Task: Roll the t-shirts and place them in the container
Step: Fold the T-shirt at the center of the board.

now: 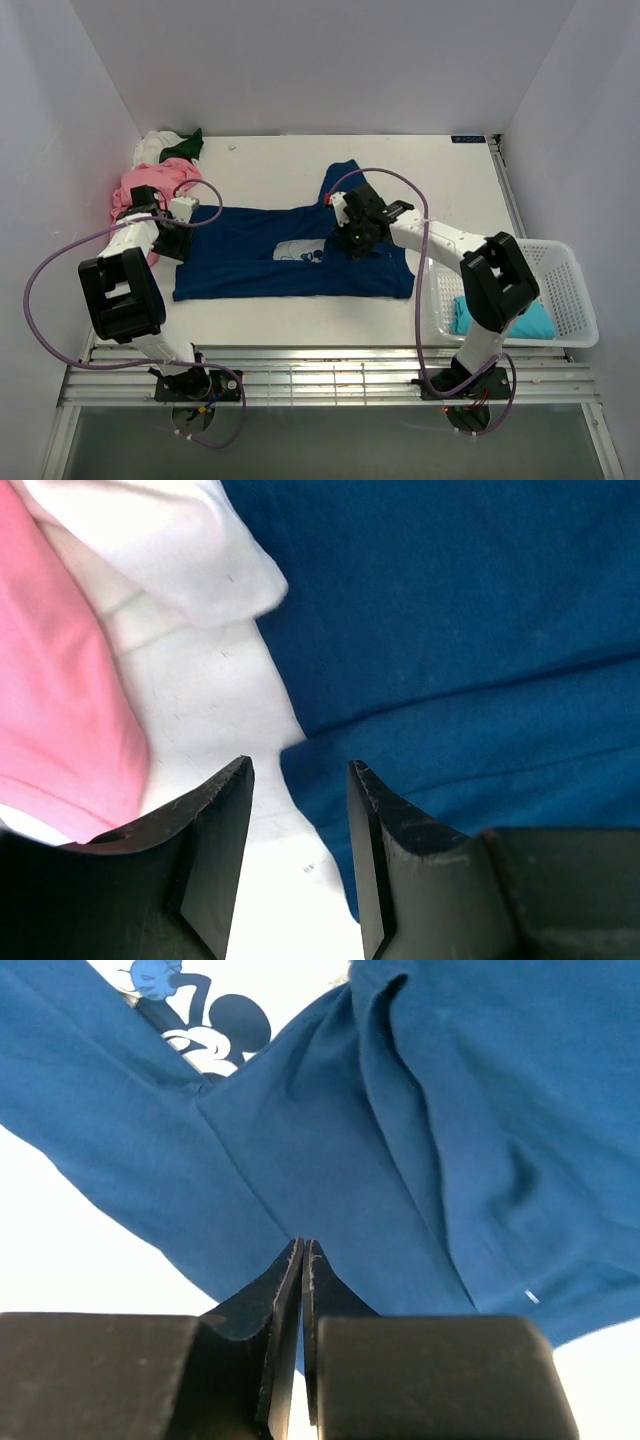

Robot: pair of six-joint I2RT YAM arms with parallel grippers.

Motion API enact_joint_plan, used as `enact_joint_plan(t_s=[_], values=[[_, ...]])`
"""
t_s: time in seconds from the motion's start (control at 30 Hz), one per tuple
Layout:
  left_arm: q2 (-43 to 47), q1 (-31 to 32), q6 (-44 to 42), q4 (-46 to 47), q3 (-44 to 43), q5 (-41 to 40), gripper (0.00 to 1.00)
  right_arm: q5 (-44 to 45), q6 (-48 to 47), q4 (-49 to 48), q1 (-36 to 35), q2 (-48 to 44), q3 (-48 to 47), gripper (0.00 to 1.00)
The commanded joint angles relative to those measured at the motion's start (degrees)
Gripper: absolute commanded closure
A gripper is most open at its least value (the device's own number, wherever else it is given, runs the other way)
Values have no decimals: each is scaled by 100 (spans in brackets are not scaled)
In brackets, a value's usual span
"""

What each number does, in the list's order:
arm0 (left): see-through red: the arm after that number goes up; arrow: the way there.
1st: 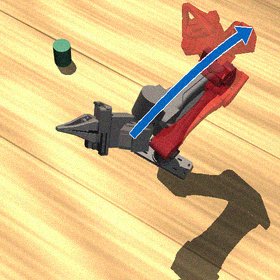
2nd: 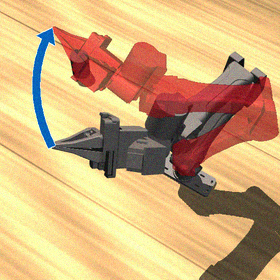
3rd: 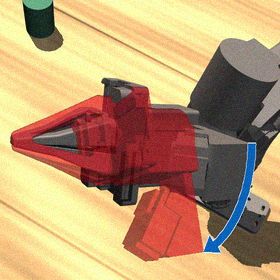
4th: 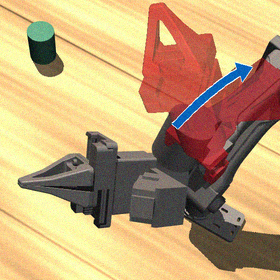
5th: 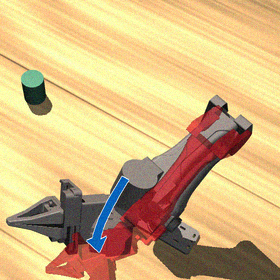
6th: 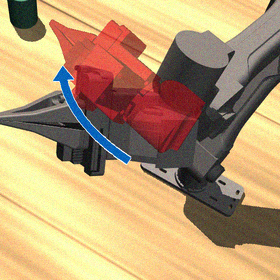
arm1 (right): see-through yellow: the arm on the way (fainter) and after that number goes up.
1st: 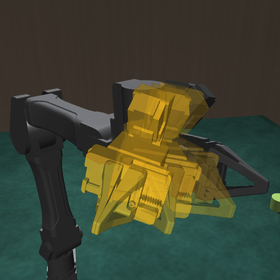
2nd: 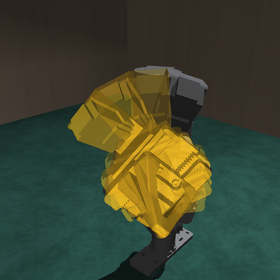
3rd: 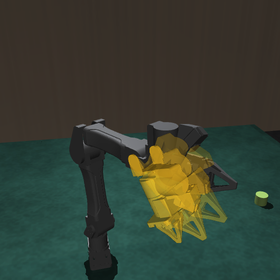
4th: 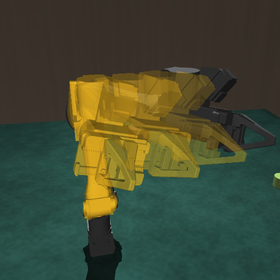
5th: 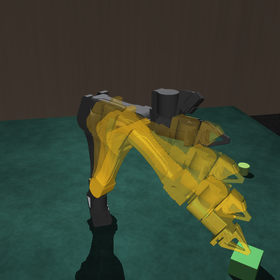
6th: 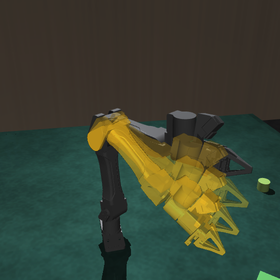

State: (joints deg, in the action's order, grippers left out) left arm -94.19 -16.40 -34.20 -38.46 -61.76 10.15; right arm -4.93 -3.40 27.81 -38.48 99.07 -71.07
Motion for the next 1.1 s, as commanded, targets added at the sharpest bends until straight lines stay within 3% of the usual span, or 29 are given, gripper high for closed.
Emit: enact_joint_plan(t_s=[0.0,0.1,0.37,0.67,0.93,1.07], values=[[507,-12,141,-39,199,171,47,-437,278,-556,-19,367,137,92],[691,-12,10,-13,392,127,47,-492,296,-812,-46,517,295,92],[736,-12,1,-13,322,39,47,641,533,-172,33,1281,-854,92],[727,-12,-35,5,296,-22,47,1170,384,171,60,1764,-1488,92],[868,-12,-131,23,401,-57,47,1996,-12,752,112,2854,-3630,92],[788,-12,-122,5,217,-189,47,2031,-99,910,113,3197,-4072,92]])
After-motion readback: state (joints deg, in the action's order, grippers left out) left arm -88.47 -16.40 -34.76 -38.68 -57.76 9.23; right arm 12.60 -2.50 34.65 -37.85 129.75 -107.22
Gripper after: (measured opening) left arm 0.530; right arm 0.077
